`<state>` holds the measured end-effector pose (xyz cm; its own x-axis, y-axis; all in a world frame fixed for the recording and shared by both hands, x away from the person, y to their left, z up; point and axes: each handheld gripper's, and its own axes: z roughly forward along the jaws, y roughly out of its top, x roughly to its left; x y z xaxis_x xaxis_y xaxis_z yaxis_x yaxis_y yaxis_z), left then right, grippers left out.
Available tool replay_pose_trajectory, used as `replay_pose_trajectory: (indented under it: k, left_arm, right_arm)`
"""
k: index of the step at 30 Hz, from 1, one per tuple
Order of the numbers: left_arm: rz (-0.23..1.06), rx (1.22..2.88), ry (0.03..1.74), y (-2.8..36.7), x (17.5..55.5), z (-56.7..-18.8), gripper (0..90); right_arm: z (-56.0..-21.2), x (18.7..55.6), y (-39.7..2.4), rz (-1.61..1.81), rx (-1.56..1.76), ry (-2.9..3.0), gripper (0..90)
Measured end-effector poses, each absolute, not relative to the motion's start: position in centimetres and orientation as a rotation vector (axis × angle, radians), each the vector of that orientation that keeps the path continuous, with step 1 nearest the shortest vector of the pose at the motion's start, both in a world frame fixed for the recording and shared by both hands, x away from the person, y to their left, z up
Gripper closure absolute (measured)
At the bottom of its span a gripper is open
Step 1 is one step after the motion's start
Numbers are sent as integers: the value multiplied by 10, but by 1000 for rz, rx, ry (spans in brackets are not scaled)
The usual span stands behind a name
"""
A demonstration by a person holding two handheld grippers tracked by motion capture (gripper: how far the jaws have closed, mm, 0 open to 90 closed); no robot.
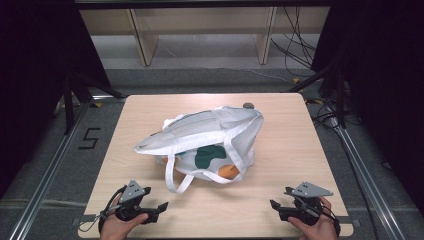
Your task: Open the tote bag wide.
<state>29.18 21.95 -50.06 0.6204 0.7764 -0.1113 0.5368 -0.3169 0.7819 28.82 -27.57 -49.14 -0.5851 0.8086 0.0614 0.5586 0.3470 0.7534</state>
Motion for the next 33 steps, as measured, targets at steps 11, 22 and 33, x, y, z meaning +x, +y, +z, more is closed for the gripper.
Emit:
replay_pose_trajectory:
  k: [11, 22, 33]
  left_arm:
    - [354, 1987, 1035, 219, 292, -500, 158]
    - [356, 1970, 1040, 220, 292, -498, 167]
    - [386, 1967, 1033, 224, 292, -487, 421]
  right_arm:
    - [-492, 289, -276, 1084, 1208, 2297, 239]
    - [-487, 292, -276, 1115, 1207, 2258, 245]
    - [-464, 301, -275, 1182, 1148, 2250, 490]
